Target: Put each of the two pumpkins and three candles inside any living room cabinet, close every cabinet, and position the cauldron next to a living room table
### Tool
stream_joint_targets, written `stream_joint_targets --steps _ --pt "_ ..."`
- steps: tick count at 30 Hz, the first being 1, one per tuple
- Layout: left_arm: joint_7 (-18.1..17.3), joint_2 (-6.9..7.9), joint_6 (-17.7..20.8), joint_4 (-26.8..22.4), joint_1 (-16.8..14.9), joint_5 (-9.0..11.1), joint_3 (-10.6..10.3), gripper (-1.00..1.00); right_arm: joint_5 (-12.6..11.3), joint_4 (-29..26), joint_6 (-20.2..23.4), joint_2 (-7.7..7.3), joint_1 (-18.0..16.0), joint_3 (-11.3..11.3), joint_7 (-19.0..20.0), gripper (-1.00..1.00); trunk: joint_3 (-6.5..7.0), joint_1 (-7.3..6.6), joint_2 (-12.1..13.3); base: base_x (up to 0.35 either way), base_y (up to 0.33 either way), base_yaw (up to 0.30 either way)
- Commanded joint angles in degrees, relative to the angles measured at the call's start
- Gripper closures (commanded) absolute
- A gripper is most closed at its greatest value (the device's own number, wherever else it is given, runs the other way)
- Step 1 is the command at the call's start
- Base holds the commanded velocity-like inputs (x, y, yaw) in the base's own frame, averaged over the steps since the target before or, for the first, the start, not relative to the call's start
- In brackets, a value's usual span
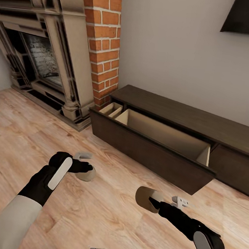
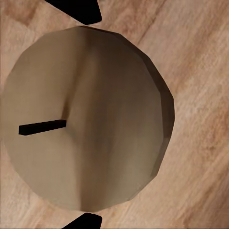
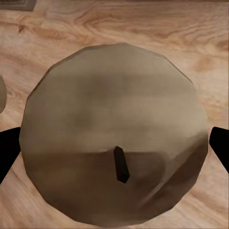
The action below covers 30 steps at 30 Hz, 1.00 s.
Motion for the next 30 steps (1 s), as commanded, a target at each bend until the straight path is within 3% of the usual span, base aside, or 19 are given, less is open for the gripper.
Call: stream_joint_targets --steps 1,15,23,30 --pt "0.55 0.06 0.08 -0.03 -0.03 0.64 -0.16 1.0 -0.15 -0.07 0.24 -0.08 -0.03 0.01 0.14 1.0 -0.04 0.0 -0.02 0.129 0.306 0.0" --pt "0.53 0.06 0.08 -0.02 -0.03 0.64 -0.09 1.0 -0.22 -0.07 0.23 0.02 -0.03 -0.05 0.3 1.0 -0.03 0.0 -0.02 0.12 0.31 -0.005" --pt "0.53 0.06 0.08 -0.28 -0.04 0.58 -0.15 1.0 -0.21 -0.07 0.27 -0.04 -0.03 -0.11 0.31 1.0 0.28 0.0 -0.02 0.134 0.306 -0.209" --pt "0.53 0.06 0.08 -0.48 -0.03 0.51 -0.25 1.0 -0.2 -0.07 0.27 -0.12 -0.03 -0.13 0.32 1.0 0.6 0.0 -0.02 0.036 0.091 -0.259"
